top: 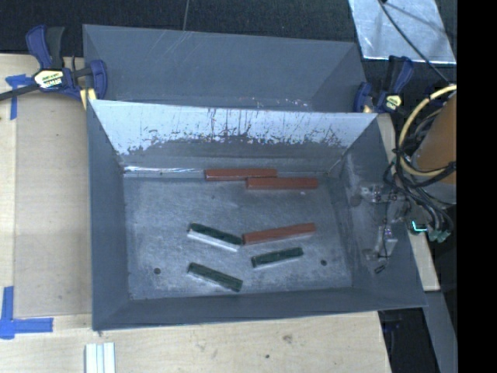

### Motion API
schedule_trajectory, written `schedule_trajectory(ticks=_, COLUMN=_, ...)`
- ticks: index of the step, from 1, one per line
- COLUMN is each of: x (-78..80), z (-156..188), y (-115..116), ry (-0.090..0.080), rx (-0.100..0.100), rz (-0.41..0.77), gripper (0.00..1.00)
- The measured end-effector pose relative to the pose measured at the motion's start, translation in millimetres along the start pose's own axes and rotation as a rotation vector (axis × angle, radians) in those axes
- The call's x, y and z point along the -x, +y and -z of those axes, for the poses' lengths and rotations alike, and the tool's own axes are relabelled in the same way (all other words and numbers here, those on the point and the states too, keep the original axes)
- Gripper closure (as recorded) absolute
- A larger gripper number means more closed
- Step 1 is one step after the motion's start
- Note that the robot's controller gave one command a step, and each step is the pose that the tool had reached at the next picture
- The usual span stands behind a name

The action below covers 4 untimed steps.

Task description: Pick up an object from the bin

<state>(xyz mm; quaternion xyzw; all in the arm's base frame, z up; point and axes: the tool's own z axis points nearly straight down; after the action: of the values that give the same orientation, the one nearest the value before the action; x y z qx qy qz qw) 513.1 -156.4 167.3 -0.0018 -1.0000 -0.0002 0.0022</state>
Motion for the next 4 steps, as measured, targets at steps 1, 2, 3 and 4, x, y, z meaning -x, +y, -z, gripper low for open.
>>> schedule_trajectory(ticks=1, x=2.1, z=4, y=1, ry=-0.008, rx=-0.002, rz=0.004, gripper=0.0)
schedule_trajectory(ticks=2, x=-5.6, z=-55, y=58, ry=-0.01, rx=-0.003, rz=0.142, gripper=0.0)
schedule_trajectory(ticks=3, x=8.2, z=-59, y=131, ry=-0.007, rx=-0.001, rz=0.099, gripper=0.0)
schedule_trajectory(ticks=4, x=14.1, z=-56, y=147, ry=-0.01, rx=0.0, rz=0.078, gripper=0.0)
